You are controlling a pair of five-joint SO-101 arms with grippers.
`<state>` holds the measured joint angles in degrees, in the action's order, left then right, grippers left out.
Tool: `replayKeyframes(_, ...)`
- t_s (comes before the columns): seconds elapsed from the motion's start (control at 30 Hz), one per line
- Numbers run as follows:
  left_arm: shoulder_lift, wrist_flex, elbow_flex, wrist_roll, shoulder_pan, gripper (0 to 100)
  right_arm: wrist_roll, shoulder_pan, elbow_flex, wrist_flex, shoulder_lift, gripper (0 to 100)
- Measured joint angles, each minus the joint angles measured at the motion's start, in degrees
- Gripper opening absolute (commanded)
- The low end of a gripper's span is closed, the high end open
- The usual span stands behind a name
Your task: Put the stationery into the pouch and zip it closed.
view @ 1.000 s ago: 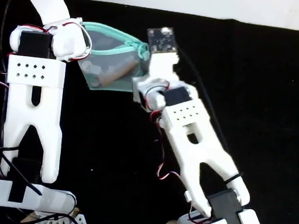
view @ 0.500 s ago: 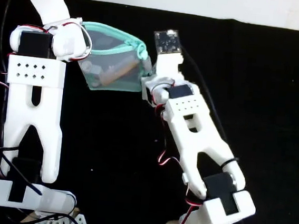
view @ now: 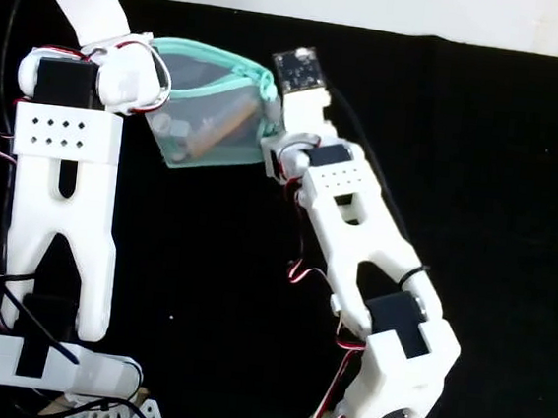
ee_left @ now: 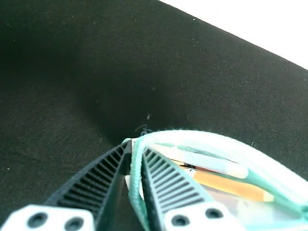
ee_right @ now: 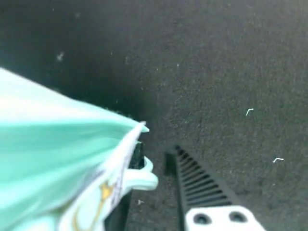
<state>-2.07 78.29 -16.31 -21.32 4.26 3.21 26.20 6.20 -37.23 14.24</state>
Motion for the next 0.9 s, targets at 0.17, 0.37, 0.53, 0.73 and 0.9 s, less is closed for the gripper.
replayKeyframes(0.17, 0.00, 0.09, 0.00, 0.00, -0.09, 1, 0.97, -2.99, -0.09, -2.55, 0.00, 0.6)
replayKeyframes(0.37, 0.00, 0.09, 0.00, 0.00, -0.26, 1, 0.97, -8.00, -0.18, -5.27, -0.70, 0.6)
replayKeyframes(0.53, 0.00, 0.09, 0.00, 0.00, 0.00, 1, 0.97, -10.73, -0.18, -7.91, -6.33, 0.6)
replayKeyframes(0.73, 0.00, 0.09, 0.00, 0.00, 0.00, 1, 0.97, -10.64, -1.76, -12.31, -12.84, 0.6)
replayKeyframes(0.9, 0.00, 0.09, 0.00, 0.00, 0.00, 1, 0.97, -10.37, -9.85, -19.87, -16.26, 0.6)
